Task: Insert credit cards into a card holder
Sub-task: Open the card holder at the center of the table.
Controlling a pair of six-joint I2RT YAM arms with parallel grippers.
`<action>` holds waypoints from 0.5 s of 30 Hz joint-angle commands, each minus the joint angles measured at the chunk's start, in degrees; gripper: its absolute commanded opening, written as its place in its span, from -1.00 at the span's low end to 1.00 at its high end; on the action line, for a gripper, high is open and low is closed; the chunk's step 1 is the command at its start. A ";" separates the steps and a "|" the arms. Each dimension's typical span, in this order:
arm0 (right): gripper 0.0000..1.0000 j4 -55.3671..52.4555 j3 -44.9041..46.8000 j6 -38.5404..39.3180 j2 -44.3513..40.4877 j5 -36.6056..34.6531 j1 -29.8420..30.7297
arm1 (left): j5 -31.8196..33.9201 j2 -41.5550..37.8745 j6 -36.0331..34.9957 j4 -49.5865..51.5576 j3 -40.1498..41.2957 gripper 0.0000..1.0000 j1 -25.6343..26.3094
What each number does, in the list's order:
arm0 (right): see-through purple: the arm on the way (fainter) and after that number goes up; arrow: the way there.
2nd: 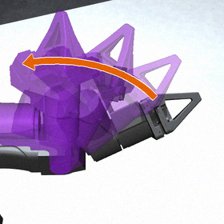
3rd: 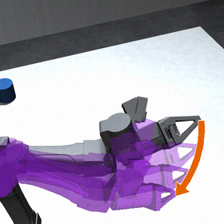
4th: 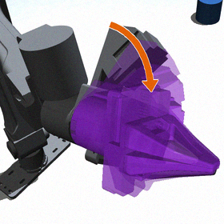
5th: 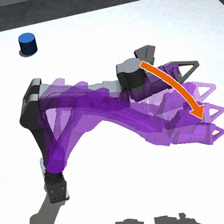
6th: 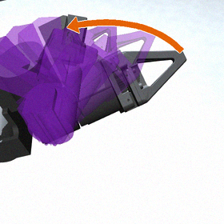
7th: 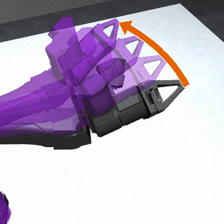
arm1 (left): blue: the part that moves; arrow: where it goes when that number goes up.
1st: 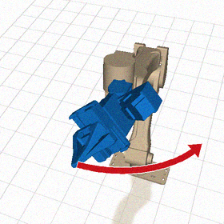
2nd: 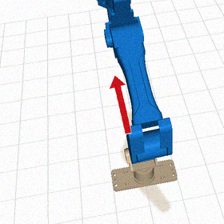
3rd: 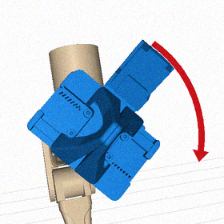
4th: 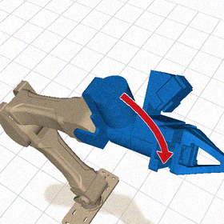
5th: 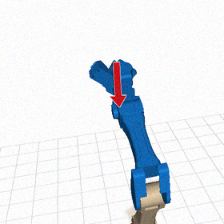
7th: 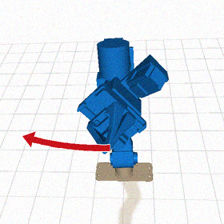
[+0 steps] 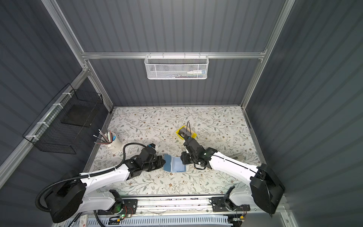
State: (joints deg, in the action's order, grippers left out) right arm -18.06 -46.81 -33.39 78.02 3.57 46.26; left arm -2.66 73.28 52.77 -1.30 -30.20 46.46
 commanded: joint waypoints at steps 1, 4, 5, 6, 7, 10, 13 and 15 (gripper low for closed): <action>-0.37 -1.80 -1.26 -0.36 3.81 0.29 0.27 | 0.90 0.29 -0.35 1.00 -1.44 -1.00 0.46; -0.44 -3.67 -1.63 -0.80 5.85 -2.43 0.23 | 1.11 0.29 -0.46 1.27 -1.51 -1.00 0.66; -0.46 -3.91 -1.69 -0.80 6.15 -3.59 0.28 | 1.29 0.27 -0.48 1.30 -1.44 -1.00 0.72; -0.47 -5.93 -1.85 -0.72 6.33 -4.47 0.24 | 1.41 0.20 -0.52 1.34 -1.42 -1.00 0.71; -0.47 -6.73 -1.80 -0.72 6.46 -5.18 0.24 | 1.51 0.28 -0.56 1.37 -1.41 -1.00 0.65; -0.47 -8.11 -1.71 -0.72 6.79 -6.62 0.24 | 1.51 0.46 -0.58 1.30 -1.45 -1.00 0.75; -0.47 -9.02 -1.86 -0.76 7.95 -7.47 0.21 | 1.60 0.51 -0.59 1.20 -1.29 -1.00 0.86; -0.47 -9.36 -1.88 -0.81 8.84 -8.17 0.23 | 1.76 0.38 -0.57 1.14 -1.25 -1.00 0.85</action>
State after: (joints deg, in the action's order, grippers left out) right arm -24.82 -47.51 -33.89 85.58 -2.02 46.28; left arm -1.98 73.30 52.75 -1.30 -30.28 46.96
